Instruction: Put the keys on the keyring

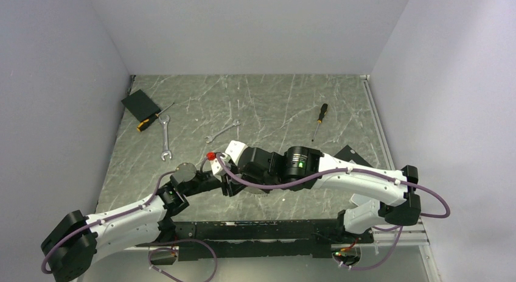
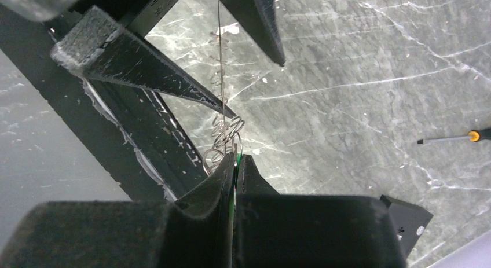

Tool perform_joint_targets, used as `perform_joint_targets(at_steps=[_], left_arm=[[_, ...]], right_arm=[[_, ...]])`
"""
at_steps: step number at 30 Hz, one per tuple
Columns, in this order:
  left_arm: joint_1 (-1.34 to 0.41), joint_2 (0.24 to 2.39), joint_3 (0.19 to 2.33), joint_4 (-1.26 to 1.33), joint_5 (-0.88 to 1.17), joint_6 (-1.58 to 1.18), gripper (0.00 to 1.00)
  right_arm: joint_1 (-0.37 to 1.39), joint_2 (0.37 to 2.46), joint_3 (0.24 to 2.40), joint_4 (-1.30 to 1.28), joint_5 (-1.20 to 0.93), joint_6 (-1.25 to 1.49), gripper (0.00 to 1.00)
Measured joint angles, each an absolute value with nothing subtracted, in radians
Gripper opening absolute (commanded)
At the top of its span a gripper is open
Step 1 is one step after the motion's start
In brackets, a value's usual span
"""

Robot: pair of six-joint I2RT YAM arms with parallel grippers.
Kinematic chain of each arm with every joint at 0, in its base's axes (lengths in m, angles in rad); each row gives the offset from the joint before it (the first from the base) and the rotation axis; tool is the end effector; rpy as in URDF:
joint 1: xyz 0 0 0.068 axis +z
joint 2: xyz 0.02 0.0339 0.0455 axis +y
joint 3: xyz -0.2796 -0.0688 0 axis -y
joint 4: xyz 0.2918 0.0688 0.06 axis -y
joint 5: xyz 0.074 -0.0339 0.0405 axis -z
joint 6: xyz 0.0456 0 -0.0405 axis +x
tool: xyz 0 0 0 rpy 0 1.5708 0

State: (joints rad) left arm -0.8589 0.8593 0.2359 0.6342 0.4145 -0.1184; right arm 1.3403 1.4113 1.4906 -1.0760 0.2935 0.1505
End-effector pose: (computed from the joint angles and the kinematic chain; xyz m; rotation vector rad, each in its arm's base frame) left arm 0.1331 -0.1824 0.2049 0.9137 1.3955 -1.0772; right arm 0.0872 0.3140 0.3737 -1.3198 2.1464 0.2306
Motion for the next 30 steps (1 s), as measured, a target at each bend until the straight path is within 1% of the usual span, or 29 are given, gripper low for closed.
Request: perform_joint_targets(at_steps=[4,9,18,23,30], left_arm=[[-0.859,0.838,0.236,0.629,0.423,-0.118,0.69],[-0.859,0.791,0.236,0.598,0.430,-0.118,0.70],[-0.859,0.755,0.249,0.583,0.470,-0.157,0.68],[-0.859,0.787,0.257,0.622,0.490,-0.207,0.66],[-0.859,0.829,0.258,0.644,0.491,-0.233,0.61]], right_arm=[[1.340,1.399,1.477,-1.068,0.281,0.163,0.00],[1.336,1.399,1.475,-1.057,0.278,0.170,0.00],[1.332,1.407,1.475,-1.047,0.274,0.176,0.00],[1.329,1.409,1.475,-1.045,0.269,0.176,0.00],[1.329,1.419,1.475,-1.045,0.259,0.176,0.00]])
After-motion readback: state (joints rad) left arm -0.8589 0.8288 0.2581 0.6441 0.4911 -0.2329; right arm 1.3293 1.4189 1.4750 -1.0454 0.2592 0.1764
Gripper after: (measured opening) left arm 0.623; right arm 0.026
